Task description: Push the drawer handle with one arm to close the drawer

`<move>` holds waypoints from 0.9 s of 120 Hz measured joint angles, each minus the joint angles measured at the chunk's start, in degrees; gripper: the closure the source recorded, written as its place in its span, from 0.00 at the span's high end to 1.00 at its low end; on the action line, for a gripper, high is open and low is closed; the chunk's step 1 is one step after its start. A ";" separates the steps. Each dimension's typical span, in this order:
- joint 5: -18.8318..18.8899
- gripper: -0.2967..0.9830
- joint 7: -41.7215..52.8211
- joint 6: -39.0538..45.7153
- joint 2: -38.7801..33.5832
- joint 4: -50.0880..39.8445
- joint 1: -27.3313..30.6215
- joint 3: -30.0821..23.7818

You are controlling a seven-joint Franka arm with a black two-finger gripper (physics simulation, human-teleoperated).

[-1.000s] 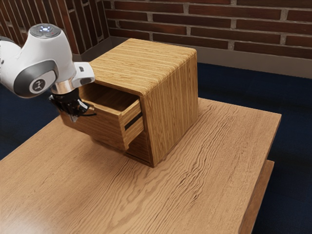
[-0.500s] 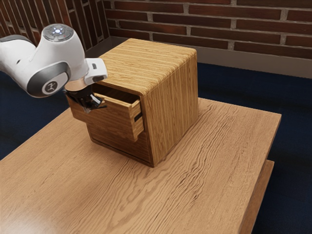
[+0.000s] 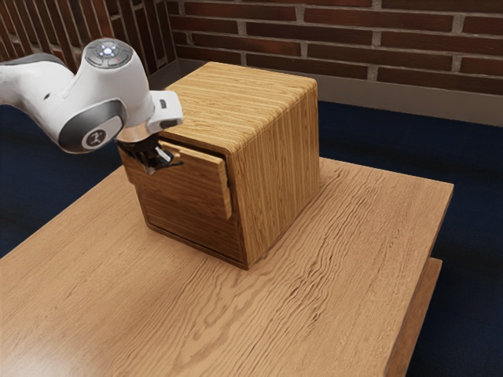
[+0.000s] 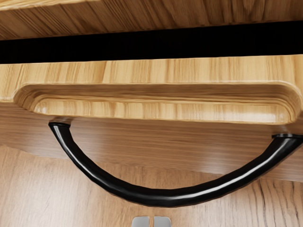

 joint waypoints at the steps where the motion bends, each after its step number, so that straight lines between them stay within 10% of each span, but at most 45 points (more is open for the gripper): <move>1: 0.02 0.15 0.00 0.02 0.09 0.07 0.01 0.00; 108: 2.20 0.16 0.03 0.75 0.95 2.97 -0.81 0.01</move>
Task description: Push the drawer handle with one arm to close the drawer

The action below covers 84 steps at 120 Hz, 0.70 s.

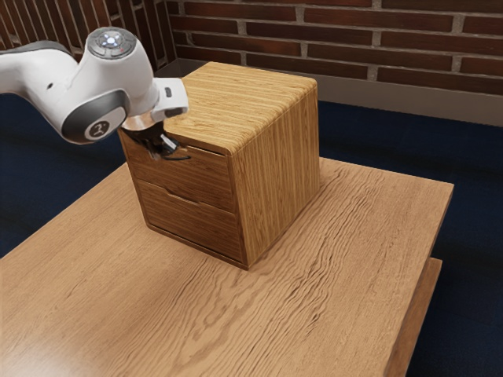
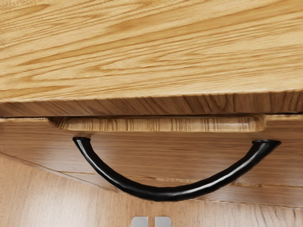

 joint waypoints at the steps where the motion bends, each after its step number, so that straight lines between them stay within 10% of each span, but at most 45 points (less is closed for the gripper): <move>1: 0.00 0.16 0.00 -0.13 -0.21 0.01 -0.13 0.00; 36: -5.41 0.17 0.10 -13.62 -3.19 10.12 -3.85 0.36; 84: -9.76 0.66 0.07 -31.89 -2.97 16.33 -7.48 1.27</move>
